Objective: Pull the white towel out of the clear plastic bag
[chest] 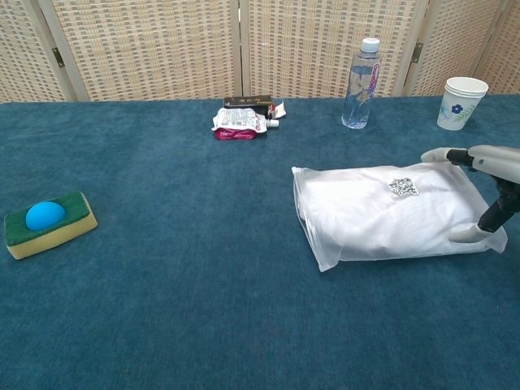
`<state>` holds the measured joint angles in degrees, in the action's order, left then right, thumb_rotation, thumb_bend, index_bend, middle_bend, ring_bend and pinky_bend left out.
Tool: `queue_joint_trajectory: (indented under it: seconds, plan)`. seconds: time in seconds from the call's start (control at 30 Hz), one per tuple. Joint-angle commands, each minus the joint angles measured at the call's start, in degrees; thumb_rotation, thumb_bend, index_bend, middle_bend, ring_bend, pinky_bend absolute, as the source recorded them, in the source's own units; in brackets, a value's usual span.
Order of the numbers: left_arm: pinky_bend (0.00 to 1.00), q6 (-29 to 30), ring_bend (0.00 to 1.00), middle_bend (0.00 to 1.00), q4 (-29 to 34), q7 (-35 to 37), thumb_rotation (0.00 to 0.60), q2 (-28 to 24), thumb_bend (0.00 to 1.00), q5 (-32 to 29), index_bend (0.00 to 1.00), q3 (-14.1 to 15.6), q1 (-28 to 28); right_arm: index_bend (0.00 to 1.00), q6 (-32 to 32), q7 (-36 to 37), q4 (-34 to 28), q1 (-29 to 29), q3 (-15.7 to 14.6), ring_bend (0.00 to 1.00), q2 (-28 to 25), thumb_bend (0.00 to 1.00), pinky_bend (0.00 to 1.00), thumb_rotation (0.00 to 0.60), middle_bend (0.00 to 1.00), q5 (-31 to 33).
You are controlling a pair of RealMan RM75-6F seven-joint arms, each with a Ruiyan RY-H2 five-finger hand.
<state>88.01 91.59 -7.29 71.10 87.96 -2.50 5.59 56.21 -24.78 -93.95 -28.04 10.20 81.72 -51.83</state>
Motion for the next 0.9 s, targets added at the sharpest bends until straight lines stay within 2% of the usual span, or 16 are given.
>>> queue_joint_trajectory:
  seconds: [0.03, 0.1, 0.17, 0.23, 0.33, 0.4, 0.47, 0.6, 0.73, 0.9]
  plan:
    - [0.71, -0.05, 0.41, 0.35, -0.15, -0.01, 0.600, 0.04, 0.26, 0.01, 0.42, 0.20, -0.15, 0.00, -2.31, -0.93, 1.69, -2.23, 0.33, 0.00, 1.62, 0.00, 0.09, 0.600, 0.00, 3.44]
    - [0.71, 0.14, 0.41, 0.35, -0.11, -0.15, 0.600, 0.06, 0.26, 0.11, 0.42, 0.21, -0.23, 0.00, -2.78, -0.90, 2.60, -3.05, 0.52, 0.00, 2.34, 0.00, 0.10, 0.600, 0.00, 4.28]
    - [0.71, 0.27, 0.41, 0.35, 0.10, -0.19, 0.600, 0.12, 0.26, 0.02, 0.42, 0.00, -0.21, 0.00, -2.58, -0.51, 3.92, -3.76, 0.81, 0.00, 3.51, 0.00, 0.15, 0.600, 0.02, 4.27]
    - [0.71, 0.43, 0.41, 0.35, 0.49, -0.06, 0.600, 0.08, 0.26, -0.08, 0.42, -0.14, -0.26, 0.00, -2.52, -1.10, 4.88, -4.48, 0.65, 0.05, 4.19, 0.00, 0.22, 0.600, 0.10, 4.40]
    - [0.71, 0.46, 0.41, 0.36, 0.90, -0.14, 0.600, -0.16, 0.26, -0.02, 0.42, -0.25, -0.21, 0.03, -2.11, -1.98, 6.28, -5.60, 0.39, 0.19, 5.18, 0.02, 0.33, 0.600, 0.24, 3.69]
    - [0.71, 0.39, 0.41, 0.36, 1.16, -0.25, 0.600, -0.20, 0.26, 0.07, 0.42, -0.17, -0.21, 0.16, -0.80, -1.79, 7.68, -5.89, 0.38, 0.32, 6.34, 0.07, 0.49, 0.600, 0.37, 2.24]
    - [0.71, 0.40, 0.41, 0.36, 1.19, -0.47, 0.600, -0.12, 0.26, 0.08, 0.42, -0.11, -0.26, 0.29, 0.87, -1.07, 9.06, -5.86, 0.38, 0.43, 7.57, 0.11, 0.59, 0.600, 0.47, 0.36]
    - [0.67, 0.34, 0.41, 0.36, 0.86, -0.79, 0.600, 0.16, 0.26, 0.23, 0.42, 0.06, -0.29, 0.48, 4.02, 1.14, 11.43, -5.28, 0.23, 0.61, 9.43, 0.18, 0.74, 0.600, 0.64, -3.56]
    - [0.66, 0.21, 0.41, 0.36, 0.86, -0.64, 0.600, 0.24, 0.26, 0.09, 0.42, -0.10, -0.19, 0.58, 6.09, 4.58, 12.44, -4.47, 0.15, 0.69, 9.60, 0.25, 0.81, 0.600, 0.72, -7.47]
    - [0.66, 0.50, 0.41, 0.38, 1.30, -0.97, 0.600, 0.77, 0.26, 0.69, 0.41, -0.76, 0.39, 0.62, 9.70, 10.20, 13.48, -3.31, 0.42, 0.72, 9.18, 0.31, 0.83, 0.600, 0.75, -13.41]
